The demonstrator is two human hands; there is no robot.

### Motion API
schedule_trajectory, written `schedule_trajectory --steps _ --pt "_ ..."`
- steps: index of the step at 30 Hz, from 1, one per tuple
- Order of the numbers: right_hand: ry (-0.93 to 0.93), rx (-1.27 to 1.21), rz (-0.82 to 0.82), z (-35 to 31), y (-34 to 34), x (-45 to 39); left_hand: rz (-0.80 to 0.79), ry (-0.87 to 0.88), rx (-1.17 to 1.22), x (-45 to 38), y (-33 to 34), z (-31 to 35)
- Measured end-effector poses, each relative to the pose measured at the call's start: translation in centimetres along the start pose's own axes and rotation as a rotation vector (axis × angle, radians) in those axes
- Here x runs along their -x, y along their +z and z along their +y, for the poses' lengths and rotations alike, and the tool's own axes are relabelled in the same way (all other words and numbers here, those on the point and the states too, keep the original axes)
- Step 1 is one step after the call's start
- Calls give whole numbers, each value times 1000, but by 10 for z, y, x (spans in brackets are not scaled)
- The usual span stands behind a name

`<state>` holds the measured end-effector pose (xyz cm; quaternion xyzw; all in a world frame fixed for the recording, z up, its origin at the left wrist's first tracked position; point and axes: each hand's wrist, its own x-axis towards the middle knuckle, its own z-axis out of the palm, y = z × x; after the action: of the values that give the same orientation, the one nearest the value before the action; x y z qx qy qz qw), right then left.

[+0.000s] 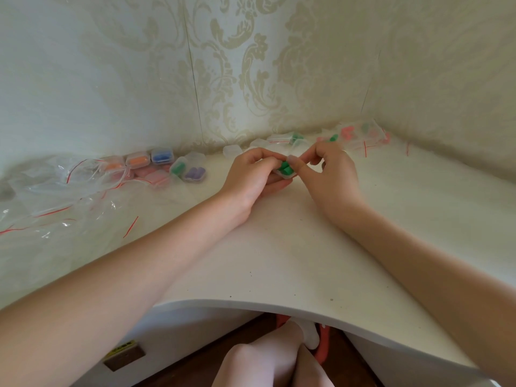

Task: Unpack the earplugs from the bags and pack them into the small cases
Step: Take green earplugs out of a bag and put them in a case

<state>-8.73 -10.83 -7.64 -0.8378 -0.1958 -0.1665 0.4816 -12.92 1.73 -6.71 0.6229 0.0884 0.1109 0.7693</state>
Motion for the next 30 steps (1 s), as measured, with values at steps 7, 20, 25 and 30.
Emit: schedule_trajectory --steps 7,20,25,30 --pt "-133 88 -12 1 2 1 -8 -8 16 -2 -1 -1" --pt "4 -214 -62 -9 0 0 34 -85 132 -9 -2 0" --pt "107 -319 -89 -7 -1 -4 61 -62 131 -8 -5 -2" --pt "119 -408 -72 -6 1 -6 76 -64 82 -8 -3 -1"
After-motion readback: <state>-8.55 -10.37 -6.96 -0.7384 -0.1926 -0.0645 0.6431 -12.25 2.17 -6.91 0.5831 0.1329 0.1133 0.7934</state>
